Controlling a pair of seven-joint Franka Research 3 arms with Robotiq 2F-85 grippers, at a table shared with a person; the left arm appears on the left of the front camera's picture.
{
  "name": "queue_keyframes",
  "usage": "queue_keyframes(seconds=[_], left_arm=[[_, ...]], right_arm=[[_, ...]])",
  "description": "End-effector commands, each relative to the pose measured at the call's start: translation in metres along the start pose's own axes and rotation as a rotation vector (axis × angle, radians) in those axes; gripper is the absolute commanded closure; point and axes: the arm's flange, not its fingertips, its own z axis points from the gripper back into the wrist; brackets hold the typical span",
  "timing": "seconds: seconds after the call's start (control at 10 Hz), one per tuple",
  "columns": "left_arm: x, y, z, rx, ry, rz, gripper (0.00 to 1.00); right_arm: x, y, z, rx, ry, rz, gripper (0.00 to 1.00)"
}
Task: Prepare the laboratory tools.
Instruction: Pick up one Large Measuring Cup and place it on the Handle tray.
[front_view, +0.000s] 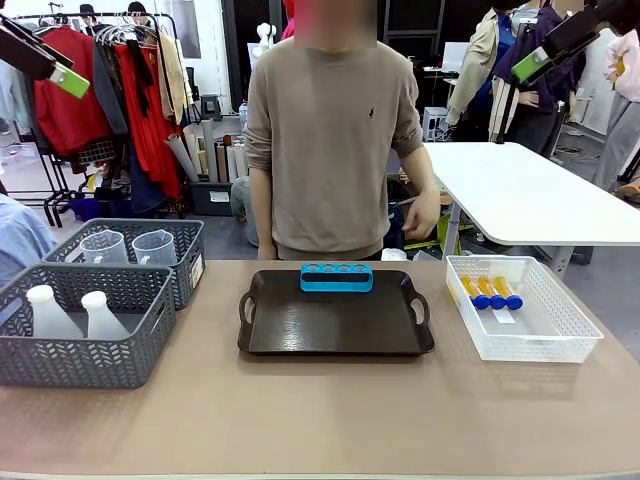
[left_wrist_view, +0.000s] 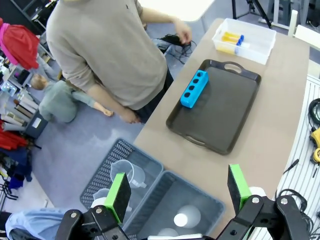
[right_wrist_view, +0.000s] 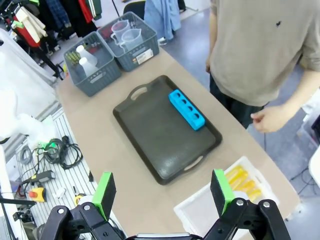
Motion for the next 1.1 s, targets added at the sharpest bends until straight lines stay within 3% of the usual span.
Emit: queue_keyframes(seconds=[0.0,0.1,1.0], left_arm=[[0.0005,-0.0011,0.0017,0.0,-0.003,-0.002,0.0],[0.0005,-0.0011,0.0017,0.0,-0.003,-0.002,0.0],[0.0005,-0.0011,0.0017,0.0,-0.003,-0.002,0.0]], right_arm=[[-0.0074,0.001,-0.002,0.056,-0.03,0.035,0.0],[0.0,0.0,0.0,0.0,0.0,0.0,0.0],[0.0,0.0,0.0,0.0,0.0,0.0,0.0]])
